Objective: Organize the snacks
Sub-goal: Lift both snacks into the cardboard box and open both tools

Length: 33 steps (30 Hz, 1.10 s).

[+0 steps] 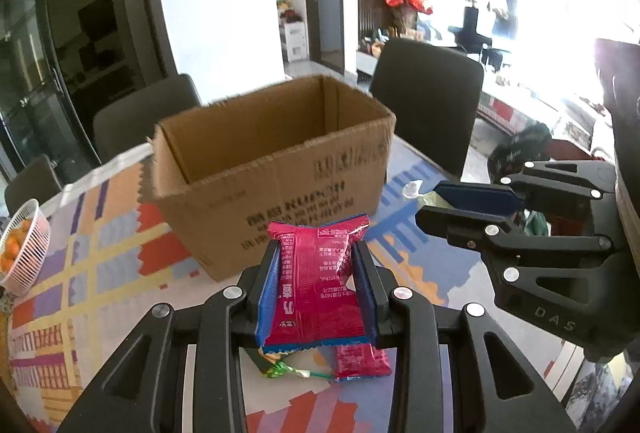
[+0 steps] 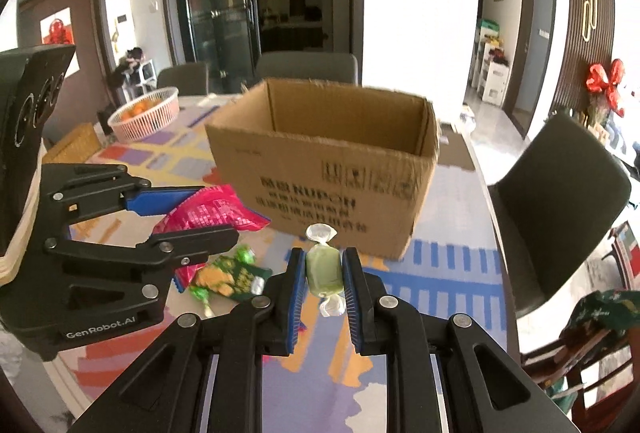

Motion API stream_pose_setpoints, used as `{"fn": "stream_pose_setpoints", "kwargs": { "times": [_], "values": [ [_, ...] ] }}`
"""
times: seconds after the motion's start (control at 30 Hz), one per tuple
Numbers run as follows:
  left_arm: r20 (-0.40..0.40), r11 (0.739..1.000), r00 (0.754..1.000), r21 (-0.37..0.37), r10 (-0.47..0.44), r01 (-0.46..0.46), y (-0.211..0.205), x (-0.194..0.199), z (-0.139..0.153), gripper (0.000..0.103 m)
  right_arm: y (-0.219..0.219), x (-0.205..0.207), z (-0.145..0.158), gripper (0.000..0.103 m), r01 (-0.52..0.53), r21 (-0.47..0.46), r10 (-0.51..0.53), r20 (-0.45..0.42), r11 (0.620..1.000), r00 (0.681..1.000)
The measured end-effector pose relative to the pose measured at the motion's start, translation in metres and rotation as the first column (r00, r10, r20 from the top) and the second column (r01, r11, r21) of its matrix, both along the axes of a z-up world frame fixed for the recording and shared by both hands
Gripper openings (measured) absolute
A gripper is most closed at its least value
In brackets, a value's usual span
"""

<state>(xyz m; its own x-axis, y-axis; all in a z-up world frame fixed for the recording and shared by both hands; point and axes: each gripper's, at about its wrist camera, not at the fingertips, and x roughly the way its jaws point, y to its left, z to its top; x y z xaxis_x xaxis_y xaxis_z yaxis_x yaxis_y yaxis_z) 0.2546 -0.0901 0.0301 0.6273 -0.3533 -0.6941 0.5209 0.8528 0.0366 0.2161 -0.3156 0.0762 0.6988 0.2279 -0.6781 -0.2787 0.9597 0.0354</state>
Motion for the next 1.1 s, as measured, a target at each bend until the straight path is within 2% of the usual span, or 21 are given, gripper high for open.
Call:
{"fn": "stream_pose_setpoints", "kwargs": {
  "times": [0.33,0.7,0.97,1.1],
  "values": [
    [0.067,0.998,0.996,-0.045,0.053,-0.05,0.021,0.008,0.037,0.035,0.02,0.008,0.036,0.02,-0.016,0.031,0.014,0.083,0.999,0.996],
    [0.125,0.995,0.988,-0.05,0.09,-0.084,0.028,0.043,0.067,0.035,0.023,0.046,0.062,0.02,0.005,0.071,-0.013,0.116,0.997,0.993],
    [0.072,0.993,0.991,-0.056,0.111,-0.107,0.025,0.087,0.065,0.035,0.014,0.081,0.067,0.02,0.055,0.058,-0.061,0.109,0.997,0.992],
    [0.03,0.99,0.992,-0.064,0.124,-0.122,0.021,0.111,0.058,0.035,0.007,0.102,0.064,0.02,0.082,0.087,-0.09,0.087,0.993,0.992]
  ]
}}
